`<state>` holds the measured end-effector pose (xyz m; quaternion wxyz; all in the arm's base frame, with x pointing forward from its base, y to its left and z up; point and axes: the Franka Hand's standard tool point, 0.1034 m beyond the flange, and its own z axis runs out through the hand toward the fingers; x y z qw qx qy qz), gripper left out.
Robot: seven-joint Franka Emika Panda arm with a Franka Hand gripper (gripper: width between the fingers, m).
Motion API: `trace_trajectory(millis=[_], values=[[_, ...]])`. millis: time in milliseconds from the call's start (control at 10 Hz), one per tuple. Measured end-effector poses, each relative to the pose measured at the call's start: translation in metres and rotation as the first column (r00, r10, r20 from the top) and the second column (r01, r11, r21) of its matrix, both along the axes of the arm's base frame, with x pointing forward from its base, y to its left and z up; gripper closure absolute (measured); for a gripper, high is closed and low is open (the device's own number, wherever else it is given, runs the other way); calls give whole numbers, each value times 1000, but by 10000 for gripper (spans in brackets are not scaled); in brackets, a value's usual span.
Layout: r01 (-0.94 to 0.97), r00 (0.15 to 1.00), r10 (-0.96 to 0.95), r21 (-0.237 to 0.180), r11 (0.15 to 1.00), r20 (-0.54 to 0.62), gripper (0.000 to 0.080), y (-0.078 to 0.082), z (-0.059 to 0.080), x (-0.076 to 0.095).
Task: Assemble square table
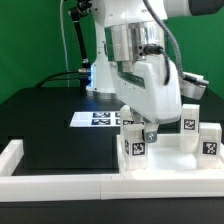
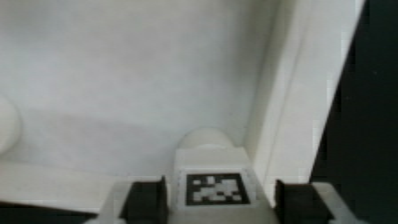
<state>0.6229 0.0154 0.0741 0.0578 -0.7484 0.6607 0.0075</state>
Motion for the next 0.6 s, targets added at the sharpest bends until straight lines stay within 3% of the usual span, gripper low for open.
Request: trace_trajectory(millis=[300, 500, 600], values=[[453, 892, -453, 25, 891, -16, 509, 7, 0, 7], [517, 856, -516, 28, 856, -22, 509, 7, 0, 8], [417, 909, -417, 17, 909, -14, 400, 4, -2, 3]])
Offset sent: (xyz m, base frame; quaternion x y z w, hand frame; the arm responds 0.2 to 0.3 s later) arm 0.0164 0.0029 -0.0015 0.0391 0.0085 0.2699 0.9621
